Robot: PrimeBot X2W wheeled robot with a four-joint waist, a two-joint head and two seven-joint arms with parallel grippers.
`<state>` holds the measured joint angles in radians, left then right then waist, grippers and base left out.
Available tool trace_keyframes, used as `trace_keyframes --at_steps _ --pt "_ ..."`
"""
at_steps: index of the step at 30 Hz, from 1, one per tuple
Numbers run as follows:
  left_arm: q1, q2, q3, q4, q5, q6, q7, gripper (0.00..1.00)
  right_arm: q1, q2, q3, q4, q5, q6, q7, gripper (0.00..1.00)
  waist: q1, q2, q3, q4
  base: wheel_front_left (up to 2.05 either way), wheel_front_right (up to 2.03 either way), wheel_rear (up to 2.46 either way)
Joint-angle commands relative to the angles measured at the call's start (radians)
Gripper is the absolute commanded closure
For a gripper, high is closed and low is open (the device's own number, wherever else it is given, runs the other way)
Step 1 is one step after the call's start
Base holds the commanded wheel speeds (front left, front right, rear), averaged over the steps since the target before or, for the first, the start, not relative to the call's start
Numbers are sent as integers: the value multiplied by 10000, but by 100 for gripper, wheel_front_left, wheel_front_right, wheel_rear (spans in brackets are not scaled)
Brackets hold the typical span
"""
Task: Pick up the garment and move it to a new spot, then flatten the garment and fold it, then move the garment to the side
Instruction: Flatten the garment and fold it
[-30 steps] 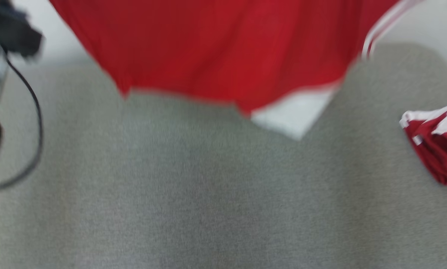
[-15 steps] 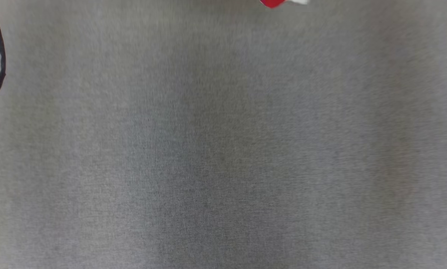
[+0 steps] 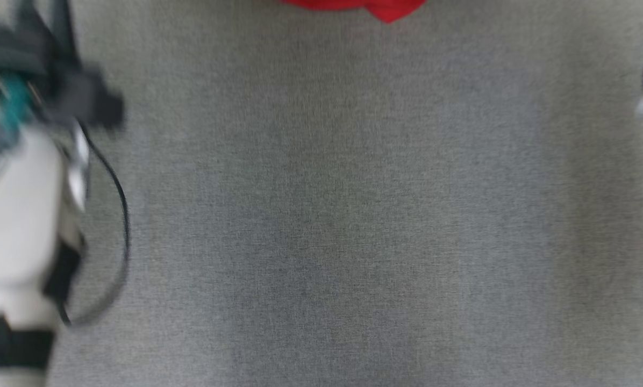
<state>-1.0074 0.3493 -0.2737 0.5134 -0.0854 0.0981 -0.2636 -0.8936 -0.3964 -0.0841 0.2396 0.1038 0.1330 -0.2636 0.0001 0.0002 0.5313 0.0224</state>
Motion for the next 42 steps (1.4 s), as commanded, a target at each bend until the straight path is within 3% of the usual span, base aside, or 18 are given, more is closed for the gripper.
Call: trace_keyframes --at_steps 1,10,25,42 --pt "475 20 73 -23 -59 32 -8 100 429 152 -206 -105 162 -42 -1 100 -1 -2 -701 -220 0 0 0" --pt "4427 -782 1014 -783 -720 8 -9 100 3908 1470 -1034 -343 390 -42 -4 100 -1 -2 -2689 -550 0 0 0" --pt "8900 -2011 2232 -794 -423 -737 -10 100 8205 2352 -1209 121 10 -44 -4 100 -1 -2 -5330 -696 0 0 0" --pt "11417 -2702 2792 -399 39 -1215 -14 100 10455 2037 -680 1279 -730 -44 -4 100 -1 -2 -6191 -908 0 0 0"
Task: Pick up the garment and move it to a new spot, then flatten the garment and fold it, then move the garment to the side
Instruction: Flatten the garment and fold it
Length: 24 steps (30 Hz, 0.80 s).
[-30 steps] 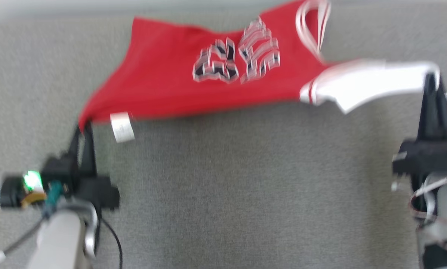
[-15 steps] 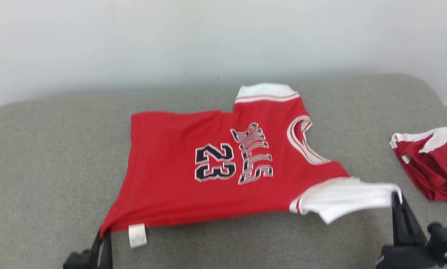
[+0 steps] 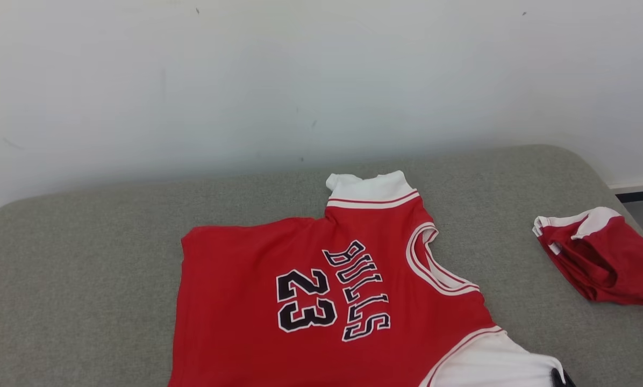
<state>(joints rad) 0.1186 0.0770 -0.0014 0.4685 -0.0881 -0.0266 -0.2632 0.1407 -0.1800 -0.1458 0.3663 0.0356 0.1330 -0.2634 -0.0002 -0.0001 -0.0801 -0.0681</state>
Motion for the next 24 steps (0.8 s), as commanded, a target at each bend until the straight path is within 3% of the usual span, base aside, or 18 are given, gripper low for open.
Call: trace_keyframes --at_steps 1,12,24 --pt "243 10 63 134 103 7 -17 100 176 -158 15 118 -105 -44 -6 100 2 1 -111 12 0 0 0" --pt "920 -147 62 528 235 137 -21 100 669 -532 163 775 -28 -44 -6 100 2 1 -116 184 0 0 0" --pt "-279 -258 -537 -878 385 327 -21 100 -820 -543 386 -1322 384 -38 -4 100 2 1 515 243 0 0 0"
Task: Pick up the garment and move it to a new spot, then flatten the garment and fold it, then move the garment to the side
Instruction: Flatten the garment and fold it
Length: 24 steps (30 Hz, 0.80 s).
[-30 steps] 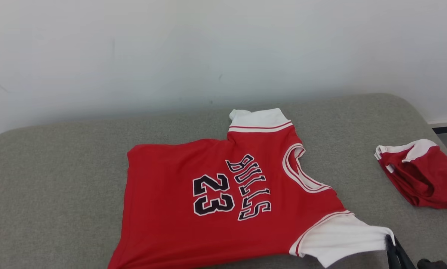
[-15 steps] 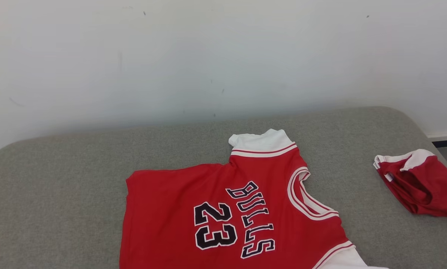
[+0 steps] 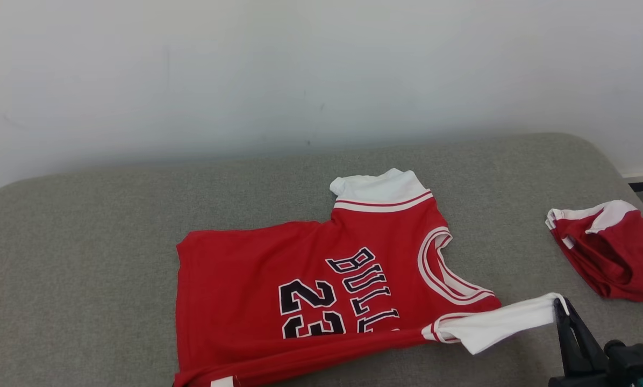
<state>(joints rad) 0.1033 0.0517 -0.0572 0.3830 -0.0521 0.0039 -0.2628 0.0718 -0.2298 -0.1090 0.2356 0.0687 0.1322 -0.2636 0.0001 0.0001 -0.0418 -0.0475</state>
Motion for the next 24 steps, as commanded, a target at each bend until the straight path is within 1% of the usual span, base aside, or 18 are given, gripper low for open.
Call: trace_keyframes --at_steps 1,5,12,15,24 --pt "-186 1 18 -34 -21 -39 -25 100 -304 -22 58 -29 103 -30 -2 100 -1 -1 179 55 0 0 0" --pt "-825 40 44 206 64 -265 -25 100 -1031 0 261 367 35 -30 -4 100 -1 -1 442 127 0 0 0" --pt "-1906 101 -24 889 306 -351 -25 100 -2381 79 417 1991 -180 -28 -4 100 -1 -1 994 369 0 0 0" --pt "-2282 79 -155 1063 358 -340 -25 100 -2863 54 442 2433 -270 -29 -4 100 -1 -1 1274 503 0 0 0" --pt "-2949 27 -420 1340 319 -259 -26 100 -3519 -37 390 2971 -481 -29 -4 100 -1 -1 1661 671 0 0 0"
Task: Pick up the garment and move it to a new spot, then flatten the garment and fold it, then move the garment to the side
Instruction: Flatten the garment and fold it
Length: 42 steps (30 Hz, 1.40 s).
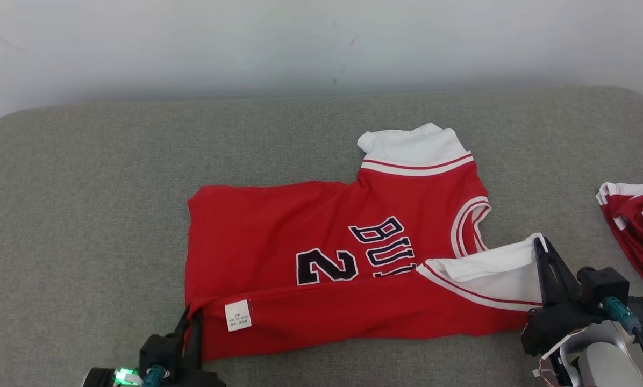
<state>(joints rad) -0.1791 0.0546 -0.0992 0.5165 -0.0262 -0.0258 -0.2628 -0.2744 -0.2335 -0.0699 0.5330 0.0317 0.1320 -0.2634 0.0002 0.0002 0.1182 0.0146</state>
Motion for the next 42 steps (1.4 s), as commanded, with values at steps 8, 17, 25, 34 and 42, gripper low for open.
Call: trace_keyframes --at_steps 8,17,25,34,42 --pt "-489 -16 -39 -17 141 183 -25 30 -354 208 -188 247 -130 -27 -6 0 -2 -2 199 22 0 0 0" --pt "64 -30 2 -462 66 530 -25 0 -19 330 -428 -133 -155 -27 -4 0 -2 -2 67 6 0 0 0" --pt "850 -39 28 -582 -205 656 -25 0 1086 374 -381 11 34 -27 -4 0 -2 -2 -314 5 0 0 0" --pt "1256 -46 -68 -796 -427 726 -25 0 1310 456 -568 663 -9 -27 -6 0 -2 -2 -249 -23 0 0 0" --pt "985 -46 -241 -927 -548 775 -25 0 933 421 -524 1185 61 -27 -4 0 -2 -2 107 118 0 0 0"
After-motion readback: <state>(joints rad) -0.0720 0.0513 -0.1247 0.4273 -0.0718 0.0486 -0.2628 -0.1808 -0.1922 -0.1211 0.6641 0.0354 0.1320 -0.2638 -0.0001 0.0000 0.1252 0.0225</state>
